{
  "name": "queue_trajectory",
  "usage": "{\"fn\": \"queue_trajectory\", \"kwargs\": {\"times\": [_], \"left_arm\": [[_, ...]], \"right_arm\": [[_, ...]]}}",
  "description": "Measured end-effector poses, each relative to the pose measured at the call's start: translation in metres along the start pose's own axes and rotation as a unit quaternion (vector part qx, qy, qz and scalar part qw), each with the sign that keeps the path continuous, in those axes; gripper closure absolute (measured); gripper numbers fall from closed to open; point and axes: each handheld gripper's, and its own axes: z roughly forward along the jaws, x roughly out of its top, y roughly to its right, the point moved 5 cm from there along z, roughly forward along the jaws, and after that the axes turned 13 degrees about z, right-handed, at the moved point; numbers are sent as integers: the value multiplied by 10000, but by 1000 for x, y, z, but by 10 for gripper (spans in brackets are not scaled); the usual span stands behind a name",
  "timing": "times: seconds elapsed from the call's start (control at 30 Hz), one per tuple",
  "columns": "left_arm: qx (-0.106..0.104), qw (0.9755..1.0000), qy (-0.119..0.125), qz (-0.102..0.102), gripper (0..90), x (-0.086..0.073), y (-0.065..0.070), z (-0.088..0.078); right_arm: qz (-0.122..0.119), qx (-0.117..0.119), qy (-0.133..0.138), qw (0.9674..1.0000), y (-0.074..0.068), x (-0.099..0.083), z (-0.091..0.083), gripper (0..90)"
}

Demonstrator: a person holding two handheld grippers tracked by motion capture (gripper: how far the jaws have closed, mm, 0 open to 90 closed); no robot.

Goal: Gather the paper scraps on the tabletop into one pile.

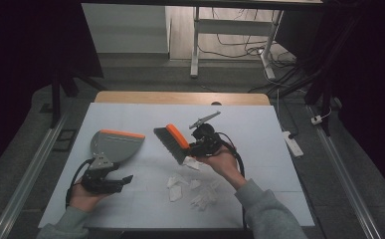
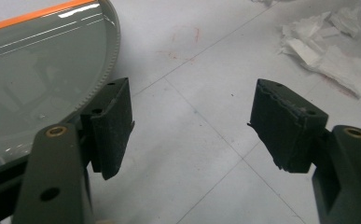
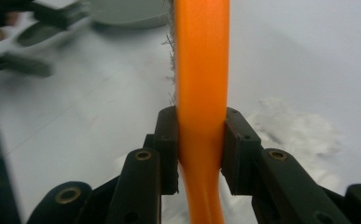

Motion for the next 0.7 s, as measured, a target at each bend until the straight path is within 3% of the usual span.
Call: {"fn": "queue_trajectory", "kwargs": {"times": [0.23, 0.37, 0.57, 0.67, 0.7], "left_arm": [[10, 10000, -3, -4, 303, 0, 0, 0], [13, 10000, -5, -21, 303, -1, -1, -1], [19, 10000, -5, -17, 304, -1, -1, -1], [22, 10000, -9, -16, 304, -1, -1, -1], [21, 10000, -4, -23, 304, -1, -1, -1]], "right_arm": [[-215, 315, -532, 9979, -20, -33, -3, 700], [-597, 408, -791, 9942, -40, -48, -5, 700], [-1059, 463, -1474, 9823, -64, -75, 13, 700], [-1186, 281, -1689, 9781, -66, -77, 23, 700], [-1257, 162, -1644, 9782, -65, -76, 24, 700]]}}
